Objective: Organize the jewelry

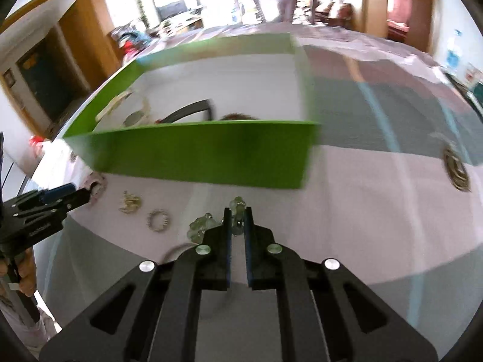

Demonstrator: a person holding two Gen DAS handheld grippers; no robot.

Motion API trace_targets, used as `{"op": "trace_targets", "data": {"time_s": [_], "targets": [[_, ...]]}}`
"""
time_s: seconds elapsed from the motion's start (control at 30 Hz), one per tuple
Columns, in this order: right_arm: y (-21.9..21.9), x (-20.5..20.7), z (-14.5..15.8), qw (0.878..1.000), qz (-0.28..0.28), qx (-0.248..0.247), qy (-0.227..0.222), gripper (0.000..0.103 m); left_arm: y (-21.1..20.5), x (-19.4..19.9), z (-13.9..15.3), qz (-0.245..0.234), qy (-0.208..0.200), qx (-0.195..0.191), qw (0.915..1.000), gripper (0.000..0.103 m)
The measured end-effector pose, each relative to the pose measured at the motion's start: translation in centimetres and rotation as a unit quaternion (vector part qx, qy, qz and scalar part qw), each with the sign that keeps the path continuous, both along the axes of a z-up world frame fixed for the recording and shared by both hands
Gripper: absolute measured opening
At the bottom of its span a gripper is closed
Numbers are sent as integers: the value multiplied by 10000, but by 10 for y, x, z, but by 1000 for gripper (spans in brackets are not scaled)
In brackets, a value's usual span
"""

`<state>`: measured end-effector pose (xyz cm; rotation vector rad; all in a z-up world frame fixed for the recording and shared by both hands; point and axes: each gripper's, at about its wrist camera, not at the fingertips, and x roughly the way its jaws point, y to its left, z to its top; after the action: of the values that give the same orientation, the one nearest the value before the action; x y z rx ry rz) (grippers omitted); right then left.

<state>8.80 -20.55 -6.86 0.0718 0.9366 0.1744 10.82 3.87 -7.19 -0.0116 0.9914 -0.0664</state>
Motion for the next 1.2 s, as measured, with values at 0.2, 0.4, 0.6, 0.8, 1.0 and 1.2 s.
{"op": "trace_targets", "data": {"time_s": [0.2,0.4,0.6,0.8,1.0,1.2], "targets": [[-32,-8,-11,9985,-506,-125,140,8,-1,3,0,-83,11,-71,9999,46],[-26,-13,-16,9986,-485,-103,172,8,-9,-9,-5,-389,109,-155,9991,48],[-27,-9,-17,9986,-484,-35,193,9,0,-15,1,-295,58,-346,9990,48],[-28,-8,-17,9987,-477,-44,173,9,7,4,1,12,61,-337,9994,41],[-28,-9,-16,9987,-479,-85,146,9,6,9,-4,5,92,-206,9997,38],[-27,-11,-16,9987,-489,-74,129,10,4,2,-4,-141,13,-82,9999,24]]}}
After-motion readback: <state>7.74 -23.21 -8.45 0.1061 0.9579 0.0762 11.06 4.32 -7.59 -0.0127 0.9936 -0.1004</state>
